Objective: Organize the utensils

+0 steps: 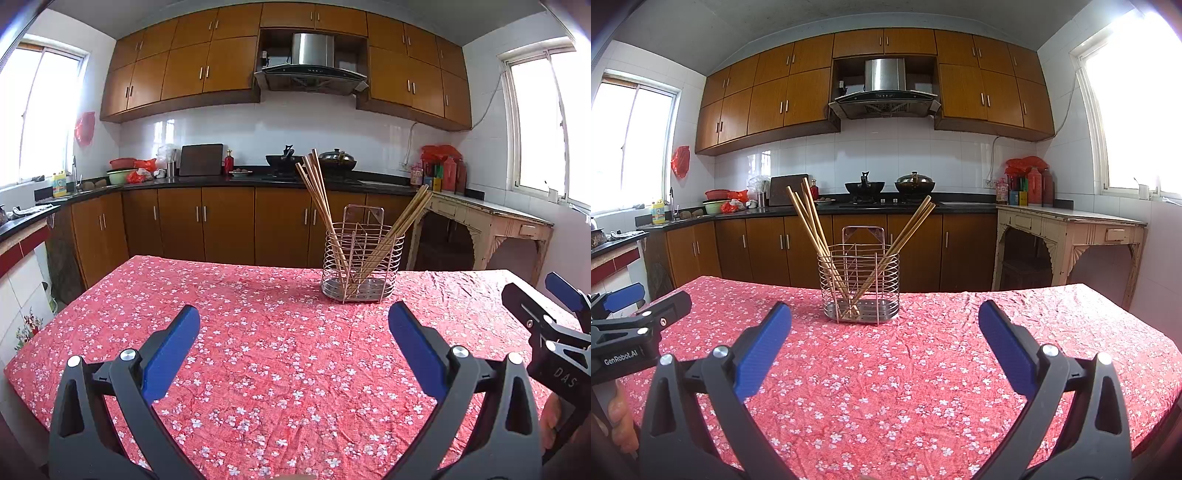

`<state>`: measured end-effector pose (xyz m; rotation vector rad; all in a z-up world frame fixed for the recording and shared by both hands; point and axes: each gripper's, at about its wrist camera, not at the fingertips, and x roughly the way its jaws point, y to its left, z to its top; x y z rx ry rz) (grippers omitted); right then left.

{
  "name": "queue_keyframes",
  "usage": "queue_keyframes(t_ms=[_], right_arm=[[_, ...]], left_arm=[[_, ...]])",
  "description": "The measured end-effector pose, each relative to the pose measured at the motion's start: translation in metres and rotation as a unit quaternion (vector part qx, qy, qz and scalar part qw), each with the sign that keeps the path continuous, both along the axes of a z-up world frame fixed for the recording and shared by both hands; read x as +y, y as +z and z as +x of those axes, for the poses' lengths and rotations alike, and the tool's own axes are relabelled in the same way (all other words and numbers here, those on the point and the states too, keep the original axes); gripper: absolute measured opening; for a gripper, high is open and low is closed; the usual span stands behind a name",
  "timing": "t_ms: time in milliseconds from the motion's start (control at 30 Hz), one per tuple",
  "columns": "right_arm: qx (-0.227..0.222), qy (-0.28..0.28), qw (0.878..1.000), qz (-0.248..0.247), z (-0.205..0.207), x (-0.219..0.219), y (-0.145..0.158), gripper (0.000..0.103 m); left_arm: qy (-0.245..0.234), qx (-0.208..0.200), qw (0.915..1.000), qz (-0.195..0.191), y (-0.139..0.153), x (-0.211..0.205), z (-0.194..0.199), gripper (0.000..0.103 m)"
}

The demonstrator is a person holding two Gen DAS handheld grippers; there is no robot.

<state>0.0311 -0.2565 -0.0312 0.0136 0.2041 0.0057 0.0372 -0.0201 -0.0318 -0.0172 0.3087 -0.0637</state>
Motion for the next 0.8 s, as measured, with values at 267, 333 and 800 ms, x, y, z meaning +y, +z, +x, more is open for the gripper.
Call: queue_keyframes(t_ms=[267, 333, 800], right_arm=[[0.000, 0.000, 1.000, 0.000, 0.0001, -0.0005, 0.0000, 0.099], [0.000, 0.000, 1.000, 0.000, 0.0000, -0.0007, 0.0000, 0.099], [0.000, 0.000, 1.000, 0.001, 0.0000, -0.0006, -0.0003, 0.099]], left_arm=[[-0.001, 0.000, 1.0000, 0.001, 0.0001, -0.0012, -0.0008, 0.101], [-0.002, 0.000, 1.0000, 0.000, 0.0000, -0.0018, -0.0009, 0.101], [0.001, -0.004, 1.0000, 0.002, 0.0022, -0.0018, -0.0023, 0.101]])
